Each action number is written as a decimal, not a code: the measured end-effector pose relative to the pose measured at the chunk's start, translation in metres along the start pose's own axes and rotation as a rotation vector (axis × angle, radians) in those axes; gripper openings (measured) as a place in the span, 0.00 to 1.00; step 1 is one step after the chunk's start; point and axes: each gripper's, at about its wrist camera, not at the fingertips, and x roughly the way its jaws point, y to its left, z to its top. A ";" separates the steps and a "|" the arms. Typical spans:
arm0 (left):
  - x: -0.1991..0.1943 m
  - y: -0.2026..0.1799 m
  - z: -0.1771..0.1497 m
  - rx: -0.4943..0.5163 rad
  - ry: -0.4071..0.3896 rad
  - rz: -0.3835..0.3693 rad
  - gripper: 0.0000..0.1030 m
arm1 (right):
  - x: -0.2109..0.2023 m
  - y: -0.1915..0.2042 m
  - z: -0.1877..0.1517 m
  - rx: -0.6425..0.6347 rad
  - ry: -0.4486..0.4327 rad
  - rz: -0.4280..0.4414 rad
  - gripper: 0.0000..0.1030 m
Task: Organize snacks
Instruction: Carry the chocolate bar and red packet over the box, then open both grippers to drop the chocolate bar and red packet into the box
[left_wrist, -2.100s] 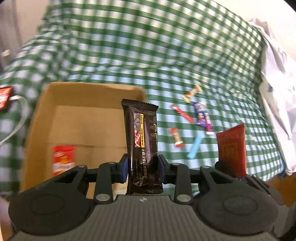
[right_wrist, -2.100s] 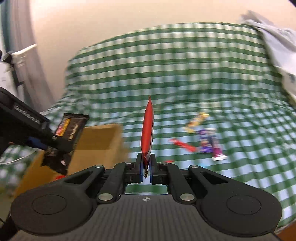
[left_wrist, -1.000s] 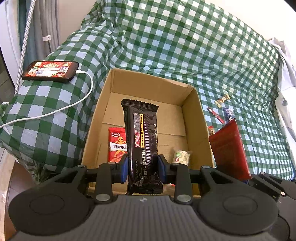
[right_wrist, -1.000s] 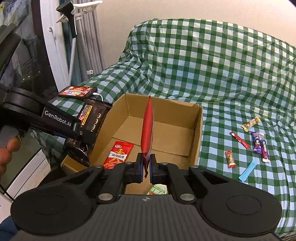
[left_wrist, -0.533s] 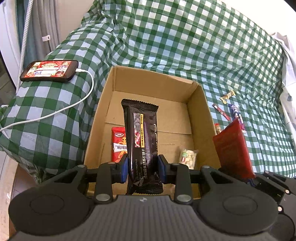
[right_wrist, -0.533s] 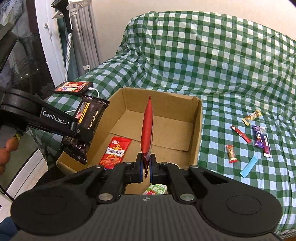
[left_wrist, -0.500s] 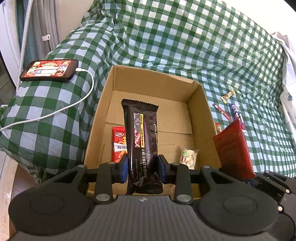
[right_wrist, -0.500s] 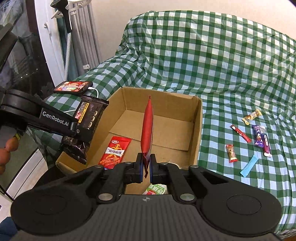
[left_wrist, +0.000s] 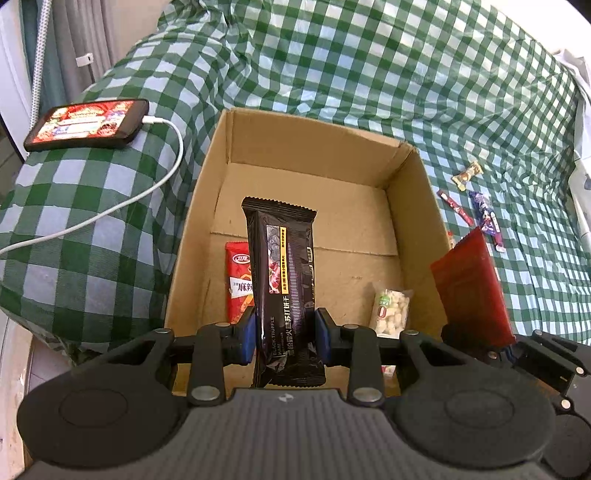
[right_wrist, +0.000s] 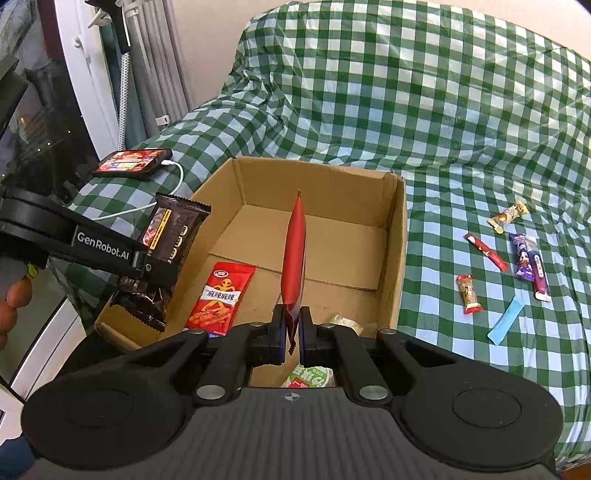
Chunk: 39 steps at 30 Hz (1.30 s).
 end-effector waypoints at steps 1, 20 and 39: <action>0.004 0.000 0.001 0.001 0.006 0.001 0.35 | 0.002 0.000 0.000 0.002 0.004 -0.001 0.06; 0.023 -0.001 0.027 0.079 -0.029 0.105 1.00 | 0.036 -0.011 0.028 0.033 -0.024 -0.039 0.78; -0.031 -0.004 -0.041 0.058 -0.005 0.150 1.00 | -0.024 0.020 -0.008 0.038 0.038 -0.034 0.98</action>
